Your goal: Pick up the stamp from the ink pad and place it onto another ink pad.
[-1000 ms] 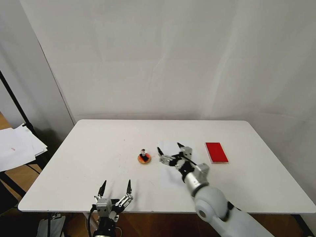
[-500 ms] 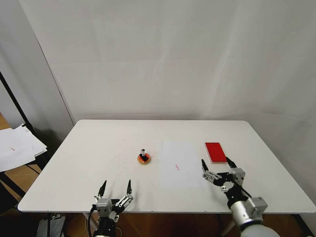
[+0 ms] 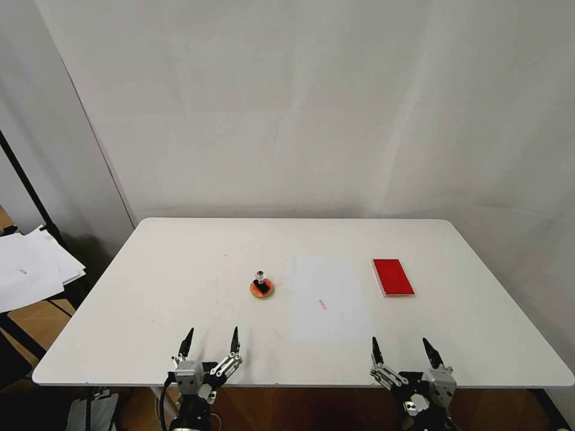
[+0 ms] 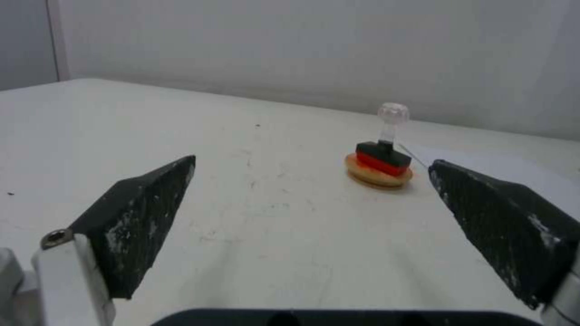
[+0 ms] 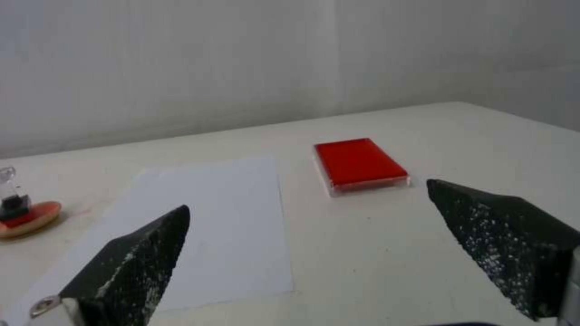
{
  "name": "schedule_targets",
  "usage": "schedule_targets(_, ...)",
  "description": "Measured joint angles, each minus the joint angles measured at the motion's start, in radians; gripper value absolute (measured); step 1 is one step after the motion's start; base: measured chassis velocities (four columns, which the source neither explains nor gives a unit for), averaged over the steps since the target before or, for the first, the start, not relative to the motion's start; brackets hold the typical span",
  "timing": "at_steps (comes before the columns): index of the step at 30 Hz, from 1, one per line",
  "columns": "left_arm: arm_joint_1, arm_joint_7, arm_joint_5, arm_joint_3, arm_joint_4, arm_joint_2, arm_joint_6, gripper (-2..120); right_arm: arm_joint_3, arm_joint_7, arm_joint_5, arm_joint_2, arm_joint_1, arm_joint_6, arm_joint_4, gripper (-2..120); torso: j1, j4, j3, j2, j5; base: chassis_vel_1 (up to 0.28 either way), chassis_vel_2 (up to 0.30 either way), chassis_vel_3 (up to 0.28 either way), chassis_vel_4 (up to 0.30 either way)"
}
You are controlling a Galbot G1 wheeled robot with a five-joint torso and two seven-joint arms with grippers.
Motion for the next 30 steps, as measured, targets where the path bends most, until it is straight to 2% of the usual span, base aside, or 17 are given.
schedule_targets(6, 0.0, 0.0, 0.0, 0.0, 0.0, 0.0, 0.0, 102, -0.014, -0.008, -0.025, 0.029, -0.008, 0.011, -0.015, 100, 0.0, -0.0001, 0.0, 0.0, 0.0, 0.0, 0.0, 0.0, 0.0)
schedule_targets(30, 0.0, 0.0, 0.0, 0.0, 0.0, 0.0, 0.0, 102, -0.02, -0.018, 0.014, 0.011, 0.049, -0.003, -0.04, 100, 0.0, -0.0001, 0.0, 0.0, 0.0001, 0.0, 0.0, 0.0, 0.0)
